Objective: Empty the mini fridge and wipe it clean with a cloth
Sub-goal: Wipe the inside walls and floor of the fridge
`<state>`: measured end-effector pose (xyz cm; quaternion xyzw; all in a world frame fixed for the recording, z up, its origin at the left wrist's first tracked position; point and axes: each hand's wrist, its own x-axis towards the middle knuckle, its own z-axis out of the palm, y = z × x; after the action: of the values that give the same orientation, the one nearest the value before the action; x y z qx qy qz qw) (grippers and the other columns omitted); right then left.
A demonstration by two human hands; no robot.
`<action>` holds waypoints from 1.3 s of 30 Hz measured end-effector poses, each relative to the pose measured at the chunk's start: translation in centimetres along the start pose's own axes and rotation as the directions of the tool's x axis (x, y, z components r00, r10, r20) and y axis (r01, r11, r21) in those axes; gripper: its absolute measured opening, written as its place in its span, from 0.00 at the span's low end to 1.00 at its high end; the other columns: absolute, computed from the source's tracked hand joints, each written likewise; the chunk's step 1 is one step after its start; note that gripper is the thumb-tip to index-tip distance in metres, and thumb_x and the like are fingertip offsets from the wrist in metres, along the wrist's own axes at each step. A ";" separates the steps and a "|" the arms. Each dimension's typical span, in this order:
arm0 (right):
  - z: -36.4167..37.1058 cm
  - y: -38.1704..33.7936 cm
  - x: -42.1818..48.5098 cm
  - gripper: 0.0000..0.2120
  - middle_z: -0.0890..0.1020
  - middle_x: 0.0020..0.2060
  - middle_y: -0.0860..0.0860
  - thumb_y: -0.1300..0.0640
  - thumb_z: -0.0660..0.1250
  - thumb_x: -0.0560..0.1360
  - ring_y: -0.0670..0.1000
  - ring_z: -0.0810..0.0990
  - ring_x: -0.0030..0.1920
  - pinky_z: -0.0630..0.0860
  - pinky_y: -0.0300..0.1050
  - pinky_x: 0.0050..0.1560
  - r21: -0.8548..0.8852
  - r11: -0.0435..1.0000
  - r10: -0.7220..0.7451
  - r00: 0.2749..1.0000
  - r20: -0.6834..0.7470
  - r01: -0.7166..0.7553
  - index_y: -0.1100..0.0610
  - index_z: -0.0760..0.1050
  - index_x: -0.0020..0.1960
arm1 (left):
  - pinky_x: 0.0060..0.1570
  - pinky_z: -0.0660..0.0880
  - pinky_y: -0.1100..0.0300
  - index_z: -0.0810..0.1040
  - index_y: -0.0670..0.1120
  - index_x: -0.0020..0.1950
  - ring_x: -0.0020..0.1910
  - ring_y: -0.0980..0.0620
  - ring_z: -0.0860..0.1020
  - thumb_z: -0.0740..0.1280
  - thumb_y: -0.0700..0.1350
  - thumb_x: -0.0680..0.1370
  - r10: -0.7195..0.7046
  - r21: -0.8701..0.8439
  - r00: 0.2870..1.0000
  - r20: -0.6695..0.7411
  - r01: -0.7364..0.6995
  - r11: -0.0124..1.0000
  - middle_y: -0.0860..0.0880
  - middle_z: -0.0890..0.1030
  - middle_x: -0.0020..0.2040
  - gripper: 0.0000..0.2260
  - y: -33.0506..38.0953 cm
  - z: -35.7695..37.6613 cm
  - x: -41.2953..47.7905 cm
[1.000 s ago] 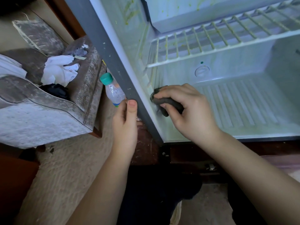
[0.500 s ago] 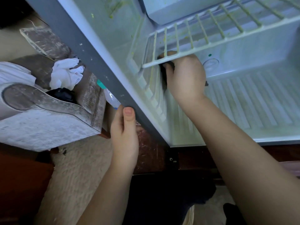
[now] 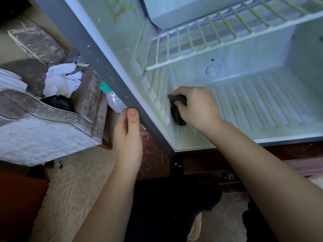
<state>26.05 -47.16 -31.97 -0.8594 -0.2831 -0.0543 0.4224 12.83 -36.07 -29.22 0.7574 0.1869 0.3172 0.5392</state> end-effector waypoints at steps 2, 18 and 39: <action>0.1 -0.4 0.2 0.10 0.85 0.47 0.50 0.59 0.66 0.73 0.53 0.82 0.49 0.78 0.47 0.49 0.163 0.986 0.055 0.994 -0.097 -0.038 0.52 0.81 0.53 | 0.39 0.80 0.58 0.77 0.57 0.48 0.47 0.60 0.80 0.57 0.65 0.72 0.001 -0.002 1.000 0.003 -0.001 1.000 0.61 0.81 0.44 0.17 0.1 0.0 0.0; -0.1 -0.2 -0.4 0.13 0.84 0.52 0.48 0.65 0.69 0.74 0.43 0.81 0.53 0.74 0.35 0.60 0.608 0.775 0.170 0.983 0.064 -0.173 0.55 0.82 0.56 | 0.32 0.76 0.66 0.83 0.60 0.45 0.50 0.45 0.83 0.57 0.60 0.77 -0.056 0.002 0.998 -0.013 0.056 0.998 0.50 0.85 0.51 0.15 1.2 -0.2 -0.1; 1.4 -1.3 2.8 0.09 0.82 0.42 0.42 0.57 0.67 0.72 0.44 0.80 0.47 0.75 0.41 0.53 0.557 0.830 0.169 0.958 -0.232 -0.011 0.51 0.81 0.50 | 0.39 0.78 0.64 0.81 0.59 0.41 0.46 0.60 0.83 0.55 0.57 0.82 -0.050 0.001 0.993 -0.106 0.051 0.999 0.62 0.84 0.43 0.18 2.3 1.4 -1.2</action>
<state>27.53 -44.24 -30.97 -0.6982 -0.1850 -0.0675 0.6883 12.81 -38.60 -27.76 0.7357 0.2348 0.3428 0.5348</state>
